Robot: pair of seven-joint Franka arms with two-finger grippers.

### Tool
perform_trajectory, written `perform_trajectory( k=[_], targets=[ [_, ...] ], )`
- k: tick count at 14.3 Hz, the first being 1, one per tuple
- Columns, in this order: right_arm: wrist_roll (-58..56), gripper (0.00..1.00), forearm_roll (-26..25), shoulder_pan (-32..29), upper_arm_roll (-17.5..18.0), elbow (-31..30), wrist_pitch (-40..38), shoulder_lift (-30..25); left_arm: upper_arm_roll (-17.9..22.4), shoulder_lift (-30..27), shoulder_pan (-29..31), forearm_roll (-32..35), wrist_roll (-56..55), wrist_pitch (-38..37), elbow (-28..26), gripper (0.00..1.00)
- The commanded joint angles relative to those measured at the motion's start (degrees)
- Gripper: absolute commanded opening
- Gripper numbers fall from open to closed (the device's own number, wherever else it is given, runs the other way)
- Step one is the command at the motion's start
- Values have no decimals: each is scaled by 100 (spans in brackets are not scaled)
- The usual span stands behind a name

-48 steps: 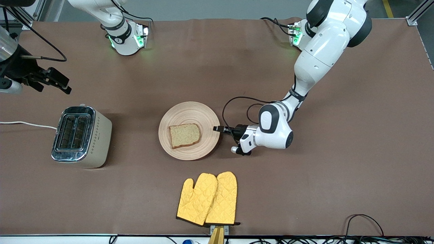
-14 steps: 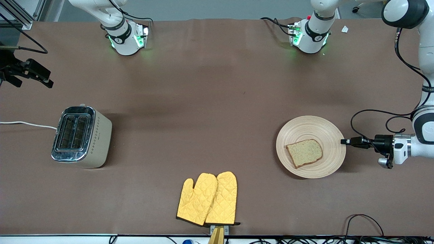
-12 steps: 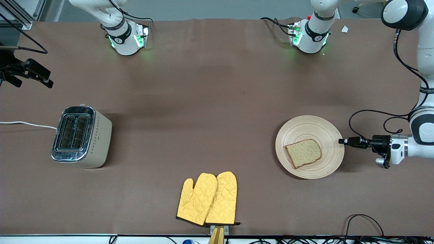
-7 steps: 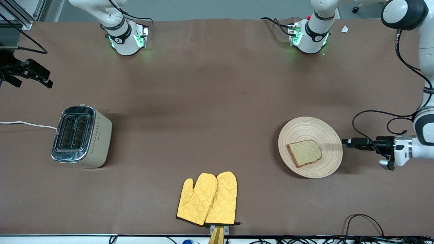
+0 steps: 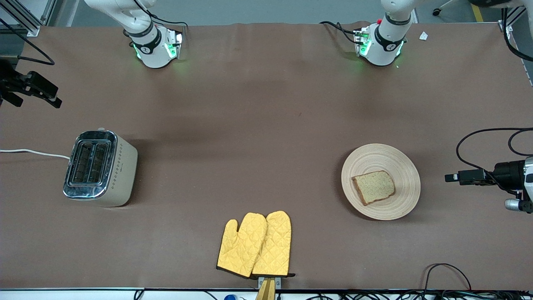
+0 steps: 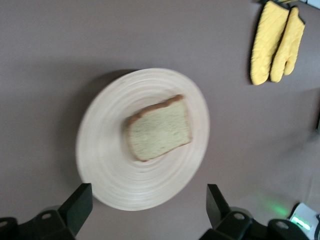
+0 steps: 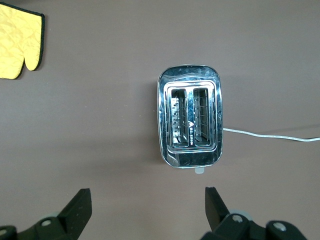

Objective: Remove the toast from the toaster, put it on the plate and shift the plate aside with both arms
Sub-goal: 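Open the left gripper and withdraw it from the plate rim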

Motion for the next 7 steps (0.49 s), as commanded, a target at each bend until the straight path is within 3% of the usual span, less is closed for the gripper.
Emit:
perform_trajectory(
  k=[1,7],
  targets=[
    [4,100,-54,-41,4,51,-75,10,90,-616,-1049,837,-598,56,162,100],
    [-14,100,-36,-41,4,-11,-57,10,28,-1364,-1631,1974,-1434,-84,118,100]
  ],
)
